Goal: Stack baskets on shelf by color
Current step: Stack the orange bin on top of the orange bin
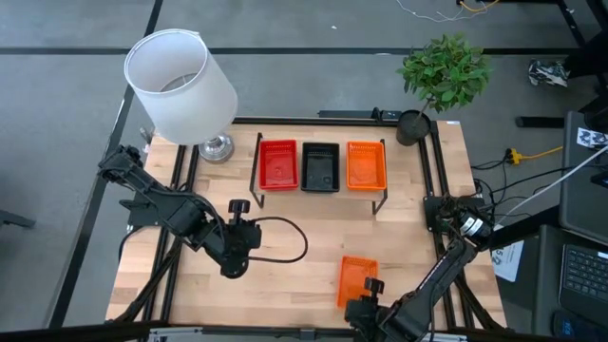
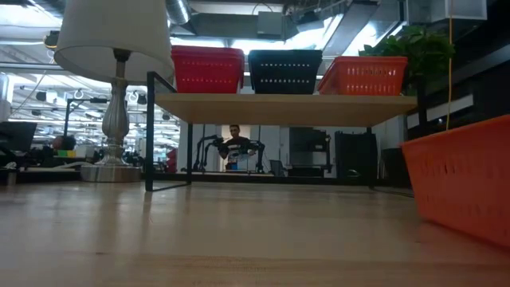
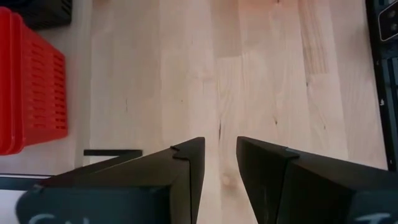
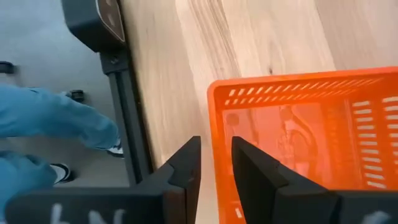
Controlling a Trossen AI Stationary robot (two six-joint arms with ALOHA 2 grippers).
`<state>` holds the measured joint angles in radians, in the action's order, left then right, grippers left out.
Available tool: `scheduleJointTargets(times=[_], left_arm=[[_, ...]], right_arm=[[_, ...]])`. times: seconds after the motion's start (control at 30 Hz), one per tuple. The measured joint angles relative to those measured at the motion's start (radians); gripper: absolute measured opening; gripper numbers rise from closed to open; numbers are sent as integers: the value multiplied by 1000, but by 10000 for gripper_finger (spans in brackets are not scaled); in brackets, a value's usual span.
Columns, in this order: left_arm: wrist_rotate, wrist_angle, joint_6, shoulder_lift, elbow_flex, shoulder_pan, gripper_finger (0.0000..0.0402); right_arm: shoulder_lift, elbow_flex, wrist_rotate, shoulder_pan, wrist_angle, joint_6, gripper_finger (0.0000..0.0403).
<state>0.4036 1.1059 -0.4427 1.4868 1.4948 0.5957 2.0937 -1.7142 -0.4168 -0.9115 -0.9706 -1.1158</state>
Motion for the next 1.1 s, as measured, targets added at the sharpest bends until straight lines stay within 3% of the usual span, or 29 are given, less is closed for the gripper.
scheduleJointTargets(times=[0.13,0.97,1.1], left_arm=[[0,0,0,0,0,0,85],[0,0,3,0,0,0,85],[1,0,3,0,0,0,85]], right_arm=[[-1,0,80,0,-2,-1,89],[97,2,124,19,-30,-1,89],[109,2,127,38,-26,-44,60]])
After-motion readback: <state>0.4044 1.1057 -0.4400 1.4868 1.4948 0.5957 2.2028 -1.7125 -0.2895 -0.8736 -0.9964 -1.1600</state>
